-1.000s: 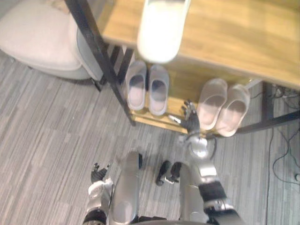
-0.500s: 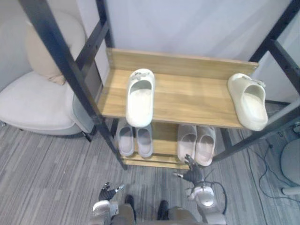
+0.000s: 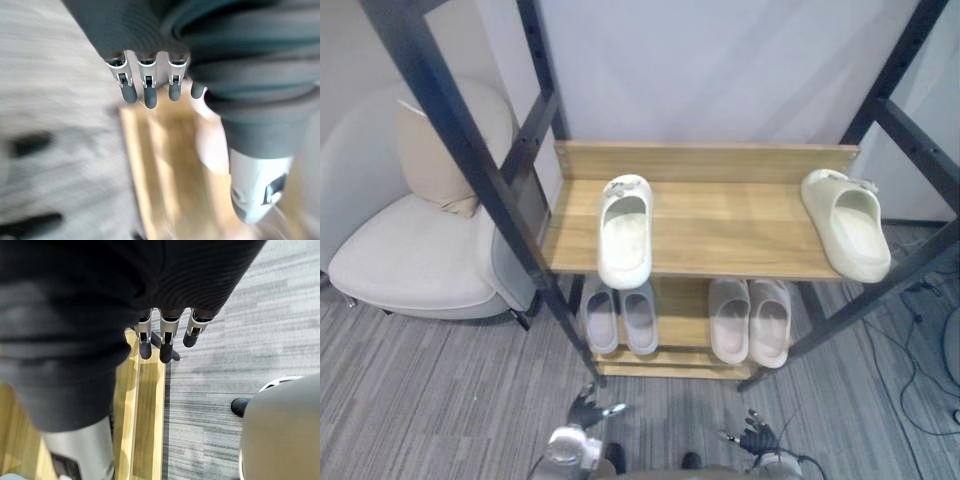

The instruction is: Organize the slippers on the shoe rack

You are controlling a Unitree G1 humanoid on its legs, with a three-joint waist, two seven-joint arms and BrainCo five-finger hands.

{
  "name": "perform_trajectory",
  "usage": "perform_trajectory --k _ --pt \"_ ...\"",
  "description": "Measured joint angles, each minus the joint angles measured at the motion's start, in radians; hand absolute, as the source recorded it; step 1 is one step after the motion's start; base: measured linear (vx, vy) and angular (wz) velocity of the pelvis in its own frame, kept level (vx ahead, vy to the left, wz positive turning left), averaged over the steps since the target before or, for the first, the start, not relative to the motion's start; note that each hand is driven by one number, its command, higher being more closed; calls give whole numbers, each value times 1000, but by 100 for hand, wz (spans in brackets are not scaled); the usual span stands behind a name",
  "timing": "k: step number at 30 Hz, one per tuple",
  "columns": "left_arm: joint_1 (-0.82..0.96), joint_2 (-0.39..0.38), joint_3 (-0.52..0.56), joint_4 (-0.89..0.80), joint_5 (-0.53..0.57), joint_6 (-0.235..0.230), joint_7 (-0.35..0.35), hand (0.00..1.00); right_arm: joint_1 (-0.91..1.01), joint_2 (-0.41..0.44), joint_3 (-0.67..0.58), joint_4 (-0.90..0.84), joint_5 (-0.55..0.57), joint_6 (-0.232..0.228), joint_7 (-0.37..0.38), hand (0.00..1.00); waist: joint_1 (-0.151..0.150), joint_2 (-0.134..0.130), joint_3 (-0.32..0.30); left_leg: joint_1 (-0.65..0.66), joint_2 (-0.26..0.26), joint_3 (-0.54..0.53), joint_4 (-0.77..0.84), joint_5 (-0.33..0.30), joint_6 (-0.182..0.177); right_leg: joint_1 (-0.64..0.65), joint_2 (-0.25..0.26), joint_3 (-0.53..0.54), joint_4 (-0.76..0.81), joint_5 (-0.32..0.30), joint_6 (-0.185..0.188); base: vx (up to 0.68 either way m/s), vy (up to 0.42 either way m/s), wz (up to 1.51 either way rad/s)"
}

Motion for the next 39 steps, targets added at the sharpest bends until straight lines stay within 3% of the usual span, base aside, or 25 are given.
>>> perform_trajectory --k 6,12,22,34,39 --pt "33 52 -234 -398 -42 -19 -110 0 6 -14 1 19 3 -15 0 0 -5 18 -14 18 -11 -30 -40 17 0 15 -8 -23 -7 0 4 9 19 13" --pt "-8 76 -326 -757 -147 -65 -111 0 10 -19 12 20 2 -24 0 0 -5 26 -27 32 -12 -32 -53 22 6 29 -7 -22 -21 -2 7 40 5 0" --pt "-91 64 -211 -970 -200 -89 25 0 8 -38 42 38 2 -25 0 0 -5 25 -52 27 -9 -31 -51 20 6 30 -1 -8 -21 0 6 44 -4 -3" --pt "-292 25 38 -920 -92 -82 160 0 12 -38 41 35 0 -21 0 0 -11 27 -57 31 -11 -58 -50 22 7 46 -7 -24 -18 0 5 -21 1 5" --pt "-362 24 102 -822 -50 -56 202 0 11 -34 41 17 -4 -13 1 0 -33 27 -57 23 -13 -59 -51 22 7 37 -7 -25 -19 0 6 0 0 0"
